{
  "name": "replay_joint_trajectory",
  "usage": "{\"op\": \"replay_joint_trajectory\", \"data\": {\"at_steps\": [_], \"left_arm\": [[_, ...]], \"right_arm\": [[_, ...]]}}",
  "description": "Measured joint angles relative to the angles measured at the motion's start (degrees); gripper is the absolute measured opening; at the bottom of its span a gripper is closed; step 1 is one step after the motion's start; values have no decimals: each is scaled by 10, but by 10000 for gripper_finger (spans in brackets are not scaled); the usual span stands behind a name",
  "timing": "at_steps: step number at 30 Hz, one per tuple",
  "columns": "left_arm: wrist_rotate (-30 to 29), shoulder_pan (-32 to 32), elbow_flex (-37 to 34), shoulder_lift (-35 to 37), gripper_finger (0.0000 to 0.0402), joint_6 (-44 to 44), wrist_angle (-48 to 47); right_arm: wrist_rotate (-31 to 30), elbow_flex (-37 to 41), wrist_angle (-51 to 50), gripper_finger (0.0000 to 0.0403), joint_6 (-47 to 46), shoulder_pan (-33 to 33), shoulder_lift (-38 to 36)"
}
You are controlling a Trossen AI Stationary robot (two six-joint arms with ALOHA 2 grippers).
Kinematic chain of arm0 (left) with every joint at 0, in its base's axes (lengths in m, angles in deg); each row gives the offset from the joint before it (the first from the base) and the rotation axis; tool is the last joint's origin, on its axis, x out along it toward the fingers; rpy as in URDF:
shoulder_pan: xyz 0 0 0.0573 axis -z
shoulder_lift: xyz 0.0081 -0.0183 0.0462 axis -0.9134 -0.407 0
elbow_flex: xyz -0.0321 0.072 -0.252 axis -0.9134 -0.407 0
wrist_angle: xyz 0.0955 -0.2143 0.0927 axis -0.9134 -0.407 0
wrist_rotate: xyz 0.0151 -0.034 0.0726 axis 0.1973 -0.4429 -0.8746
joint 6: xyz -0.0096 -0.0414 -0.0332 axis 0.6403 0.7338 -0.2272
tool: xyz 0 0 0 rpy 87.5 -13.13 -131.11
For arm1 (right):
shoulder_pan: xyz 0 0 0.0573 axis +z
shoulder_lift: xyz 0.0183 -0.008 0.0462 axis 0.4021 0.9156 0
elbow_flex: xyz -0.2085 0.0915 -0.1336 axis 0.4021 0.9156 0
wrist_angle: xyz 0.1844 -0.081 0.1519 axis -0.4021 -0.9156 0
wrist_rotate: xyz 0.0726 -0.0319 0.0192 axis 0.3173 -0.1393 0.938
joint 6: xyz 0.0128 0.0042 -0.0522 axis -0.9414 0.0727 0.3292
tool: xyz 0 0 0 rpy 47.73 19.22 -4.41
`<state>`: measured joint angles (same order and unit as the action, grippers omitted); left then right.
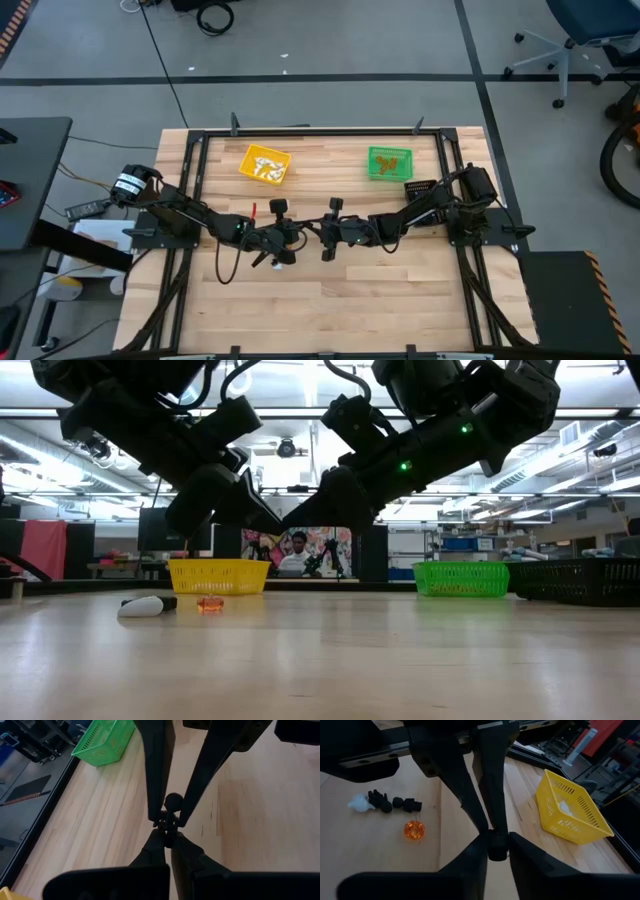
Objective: Sort Halloween decoration
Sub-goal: Put the black skeleton toy into the black bin
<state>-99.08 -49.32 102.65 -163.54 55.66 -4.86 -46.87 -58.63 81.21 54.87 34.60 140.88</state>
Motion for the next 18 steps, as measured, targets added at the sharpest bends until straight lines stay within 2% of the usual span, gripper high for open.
{"op": "replay_joint_trajectory", "data": {"at_steps": [5, 9, 18], "left_arm": [[15, 0, 0, 0, 0, 0, -2], [17, 0, 0, 0, 3, 1, -3], [21, 0, 0, 0, 77, 4, -5]], "right_arm": [[4, 0, -2, 47, 0, 0, 0], [5, 0, -3, 40, 0, 0, 0], [3, 0, -3, 46, 4, 11, 0]]}}
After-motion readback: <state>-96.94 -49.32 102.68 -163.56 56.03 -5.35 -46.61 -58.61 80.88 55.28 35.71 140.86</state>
